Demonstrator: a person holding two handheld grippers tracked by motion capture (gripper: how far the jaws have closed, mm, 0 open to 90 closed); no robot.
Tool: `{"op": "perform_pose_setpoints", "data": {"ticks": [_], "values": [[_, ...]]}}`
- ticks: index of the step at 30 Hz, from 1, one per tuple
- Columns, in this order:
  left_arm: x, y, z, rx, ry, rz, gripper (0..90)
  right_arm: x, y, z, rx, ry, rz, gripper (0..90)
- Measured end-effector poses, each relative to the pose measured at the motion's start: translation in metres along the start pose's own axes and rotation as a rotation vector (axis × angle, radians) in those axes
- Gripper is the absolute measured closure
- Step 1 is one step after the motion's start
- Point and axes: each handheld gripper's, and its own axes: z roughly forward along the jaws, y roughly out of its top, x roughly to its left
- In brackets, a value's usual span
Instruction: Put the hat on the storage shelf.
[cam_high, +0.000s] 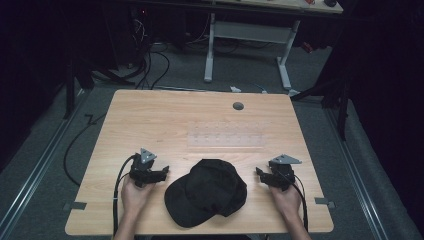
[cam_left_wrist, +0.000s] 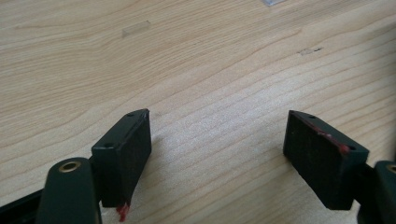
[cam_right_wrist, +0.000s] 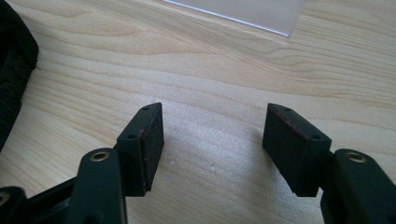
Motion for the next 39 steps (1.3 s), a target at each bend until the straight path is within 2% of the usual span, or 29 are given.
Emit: {"op": "perform_pose_setpoints", "data": {"ticks": [15,25,30,31,33,35,38,39], "values": [[0.000,0.000,0.000,0.001,-0.001,-0.001,23.6,0.000,0.000,0.000,0.000,0.001,0.001,38.4],[0.000,0.000,0.000,0.001,-0.001,-0.002,23.6,0.002,0.001,-0.001,0.009,-0.017,0.025,37.1],[0.000,0.000,0.000,0.001,-0.001,-0.002,23.6,-0.001,0.000,-0.008,-0.007,-0.004,0.057,37.8],[0.000,0.000,0.000,0.001,-0.001,-0.002,23.6,-0.002,0.001,-0.014,-0.029,0.001,0.064,38.7],[0.000,0.000,0.000,0.001,-0.001,-0.003,23.7,-0.002,0.001,-0.017,-0.039,0.006,0.069,40.0],[0.000,0.000,0.000,0.001,-0.001,-0.002,23.7,-0.001,0.002,-0.025,-0.064,0.041,0.078,41.8],[0.000,0.000,0.000,0.001,-0.001,-0.002,23.7,0.001,0.002,-0.030,-0.072,0.056,0.083,42.2],[0.000,0.000,0.000,0.001,0.000,-0.002,23.7,0.003,0.002,-0.034,-0.078,0.073,0.079,42.9]]}}
